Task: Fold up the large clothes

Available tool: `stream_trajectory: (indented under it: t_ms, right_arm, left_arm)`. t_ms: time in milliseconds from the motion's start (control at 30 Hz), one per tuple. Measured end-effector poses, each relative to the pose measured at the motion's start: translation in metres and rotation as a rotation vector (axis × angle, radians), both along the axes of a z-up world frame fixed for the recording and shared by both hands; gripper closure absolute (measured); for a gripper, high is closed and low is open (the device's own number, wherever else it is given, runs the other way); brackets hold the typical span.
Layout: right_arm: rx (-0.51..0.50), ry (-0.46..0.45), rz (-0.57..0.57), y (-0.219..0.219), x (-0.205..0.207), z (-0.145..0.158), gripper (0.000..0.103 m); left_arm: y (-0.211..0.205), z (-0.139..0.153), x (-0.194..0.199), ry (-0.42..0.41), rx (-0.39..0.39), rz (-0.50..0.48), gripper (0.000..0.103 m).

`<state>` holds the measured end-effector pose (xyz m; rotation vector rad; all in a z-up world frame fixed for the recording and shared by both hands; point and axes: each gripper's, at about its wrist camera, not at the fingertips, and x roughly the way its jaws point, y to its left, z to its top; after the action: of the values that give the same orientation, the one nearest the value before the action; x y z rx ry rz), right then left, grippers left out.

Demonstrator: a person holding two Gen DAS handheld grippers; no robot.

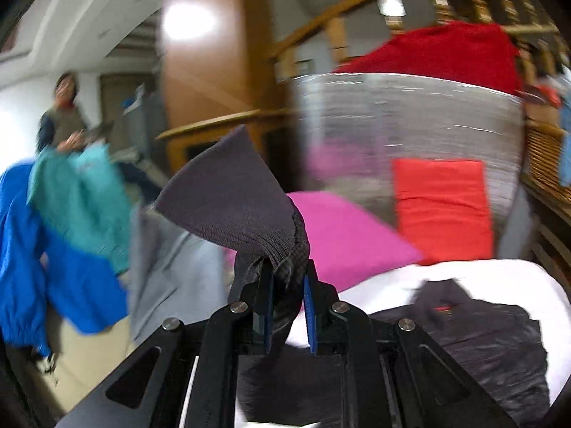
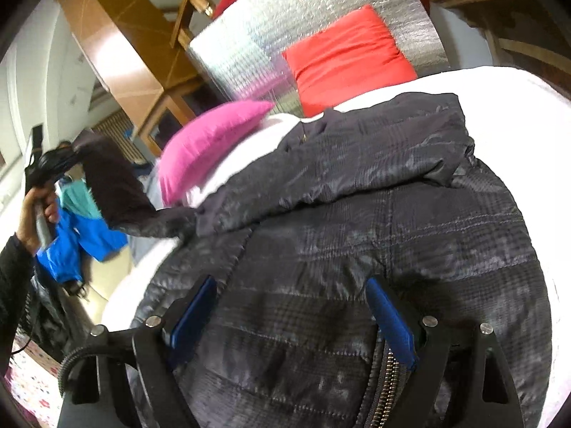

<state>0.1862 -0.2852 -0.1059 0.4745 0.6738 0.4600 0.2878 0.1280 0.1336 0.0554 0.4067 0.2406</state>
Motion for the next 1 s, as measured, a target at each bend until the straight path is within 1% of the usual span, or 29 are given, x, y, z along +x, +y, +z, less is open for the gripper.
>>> stream_trajectory:
  t_ms: [67, 100, 167, 200, 233, 300, 367, 433, 500, 600, 700, 800, 867, 900, 933, 1000]
  right_arm:
    - [0.019, -0.011, -0.001, -0.003, -0.002, 0.005, 0.015]
    - [0.026, -0.018, -0.004, -0.005, -0.003, 0.008, 0.015]
    - [0.047, -0.036, -0.008, -0.009, -0.006, 0.014, 0.015]
    - [0.057, -0.043, -0.012, -0.011, -0.007, 0.016, 0.015]
    - [0.069, -0.049, -0.018, -0.014, -0.009, 0.018, 0.015]
    - [0.1, -0.051, -0.034, -0.021, -0.01, 0.02, 0.015]
    - [0.127, -0.046, -0.054, -0.029, -0.008, 0.02, 0.014]
    - [0.147, -0.041, -0.075, -0.037, -0.007, 0.02, 0.014]
    - [0.171, -0.034, -0.1, -0.046, -0.006, 0.02, 0.014]
    - [0.206, -0.023, -0.127, -0.056, -0.003, 0.019, 0.014]
    - [0.228, -0.012, -0.148, -0.063, 0.0, 0.016, 0.014]
    - [0.246, -0.003, -0.158, -0.067, 0.002, 0.014, 0.014]
    - [0.247, -0.002, -0.163, -0.068, 0.002, 0.014, 0.014]
    - [0.245, -0.002, -0.164, -0.067, 0.003, 0.014, 0.014]
    - [0.242, -0.002, -0.164, -0.067, 0.002, 0.014, 0.014]
    - [0.238, -0.004, -0.166, -0.067, 0.001, 0.014, 0.014]
  left_arm:
    - [-0.039, 0.007, 0.009, -0.013, 0.031, -0.056, 0.088]
    - [-0.068, 0.01, 0.014, -0.019, 0.049, -0.101, 0.088]
    - [-0.108, 0.011, 0.012, -0.025, 0.07, -0.163, 0.088]
    - [-0.132, 0.01, 0.014, -0.024, 0.076, -0.202, 0.088]
    - [-0.147, 0.008, 0.013, -0.023, 0.079, -0.228, 0.088]
    - [-0.183, -0.003, 0.017, -0.012, 0.077, -0.282, 0.088]
    - [-0.215, -0.028, 0.024, 0.029, 0.069, -0.335, 0.088]
    - [-0.239, -0.055, 0.03, 0.081, 0.06, -0.371, 0.088]
    - [-0.262, -0.087, 0.037, 0.135, 0.058, -0.39, 0.088]
    - [-0.279, -0.129, 0.045, 0.224, 0.058, -0.399, 0.088]
    - [-0.289, -0.155, 0.047, 0.285, 0.059, -0.405, 0.088]
    - [-0.3, -0.166, 0.042, 0.299, 0.067, -0.436, 0.084]
    - [-0.303, -0.165, 0.036, 0.309, 0.067, -0.479, 0.062]
    - [-0.307, -0.163, 0.033, 0.318, 0.069, -0.496, 0.038]
    - [-0.308, -0.162, 0.03, 0.315, 0.07, -0.507, 0.026]
    - [-0.308, -0.158, 0.015, 0.299, 0.084, -0.551, 0.026]
